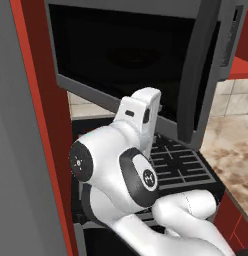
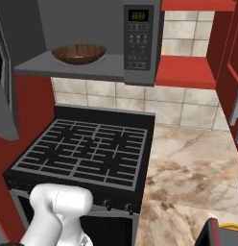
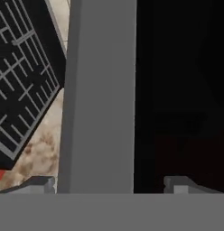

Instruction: Remove the tangerine from the bowl and place it on the small plate. Then place the bowl with only the shrimp in the microwave, close the door, and press the start button to microwave the shrimp.

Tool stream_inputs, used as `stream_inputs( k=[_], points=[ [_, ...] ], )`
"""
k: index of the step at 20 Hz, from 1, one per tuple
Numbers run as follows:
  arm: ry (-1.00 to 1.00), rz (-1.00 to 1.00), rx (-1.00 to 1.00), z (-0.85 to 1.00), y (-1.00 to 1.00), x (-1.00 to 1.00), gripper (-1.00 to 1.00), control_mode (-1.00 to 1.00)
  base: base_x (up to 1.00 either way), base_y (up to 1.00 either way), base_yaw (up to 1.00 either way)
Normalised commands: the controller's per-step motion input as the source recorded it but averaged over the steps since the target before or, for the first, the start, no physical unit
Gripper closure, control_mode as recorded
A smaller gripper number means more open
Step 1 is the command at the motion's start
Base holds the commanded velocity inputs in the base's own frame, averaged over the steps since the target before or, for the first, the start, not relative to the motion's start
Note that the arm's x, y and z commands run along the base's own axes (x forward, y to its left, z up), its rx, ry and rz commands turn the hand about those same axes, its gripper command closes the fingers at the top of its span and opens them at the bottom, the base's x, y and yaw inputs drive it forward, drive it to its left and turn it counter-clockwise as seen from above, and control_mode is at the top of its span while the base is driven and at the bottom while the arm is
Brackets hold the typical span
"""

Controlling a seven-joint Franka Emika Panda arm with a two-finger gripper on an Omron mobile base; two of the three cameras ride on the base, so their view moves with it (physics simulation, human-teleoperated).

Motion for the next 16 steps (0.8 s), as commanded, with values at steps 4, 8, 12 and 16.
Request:
stream_inputs(
  k=[4,8,12,16],
  points=[
    [0.09,0.33,0.13,0.05,-0.97,0.57,-1.0,-1.0,0.0,0.0,0.0],
    [0.06,0.37,0.12,0.08,-0.77,0.54,-1.0,-1.0,0.0,0.0,0.0],
    [0.06,0.35,0.07,0.09,-0.49,0.58,-1.0,-1.0,0.0,0.0,0.0],
    [0.11,0.22,0.01,0.45,-0.16,0.5,-1.0,-1.0,0.0,0.0,0.0]
  ],
)
